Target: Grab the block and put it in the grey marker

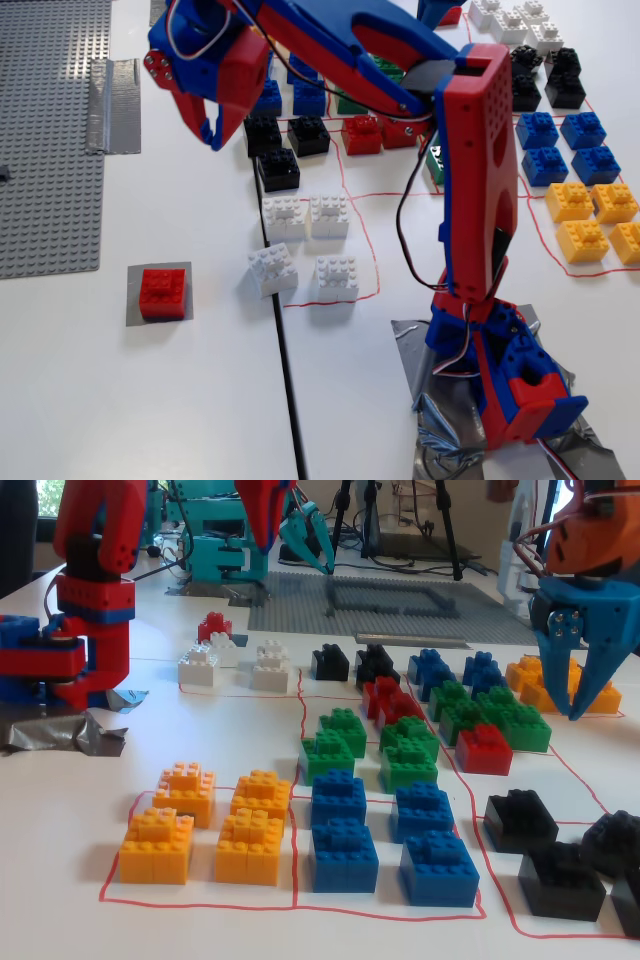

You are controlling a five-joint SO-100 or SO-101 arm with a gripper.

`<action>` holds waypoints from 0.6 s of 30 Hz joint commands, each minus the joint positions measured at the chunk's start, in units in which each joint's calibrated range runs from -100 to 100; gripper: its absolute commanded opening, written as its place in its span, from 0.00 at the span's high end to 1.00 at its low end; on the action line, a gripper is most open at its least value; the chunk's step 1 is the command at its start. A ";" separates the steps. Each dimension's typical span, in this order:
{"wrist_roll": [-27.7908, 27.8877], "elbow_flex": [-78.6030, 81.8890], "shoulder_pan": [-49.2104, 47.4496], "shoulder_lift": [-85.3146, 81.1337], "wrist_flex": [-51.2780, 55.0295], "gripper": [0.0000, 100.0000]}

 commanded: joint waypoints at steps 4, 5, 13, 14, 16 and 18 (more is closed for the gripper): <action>-3.13 3.27 8.01 -9.64 0.56 1.00; -3.86 4.72 9.87 -10.30 -0.08 1.00; -6.11 16.26 24.30 -15.58 -3.33 1.00; -5.57 18.35 26.26 -16.57 -4.55 1.00; -4.64 20.98 30.09 -17.89 -6.09 1.00; -3.81 22.16 33.33 -18.38 -6.82 1.00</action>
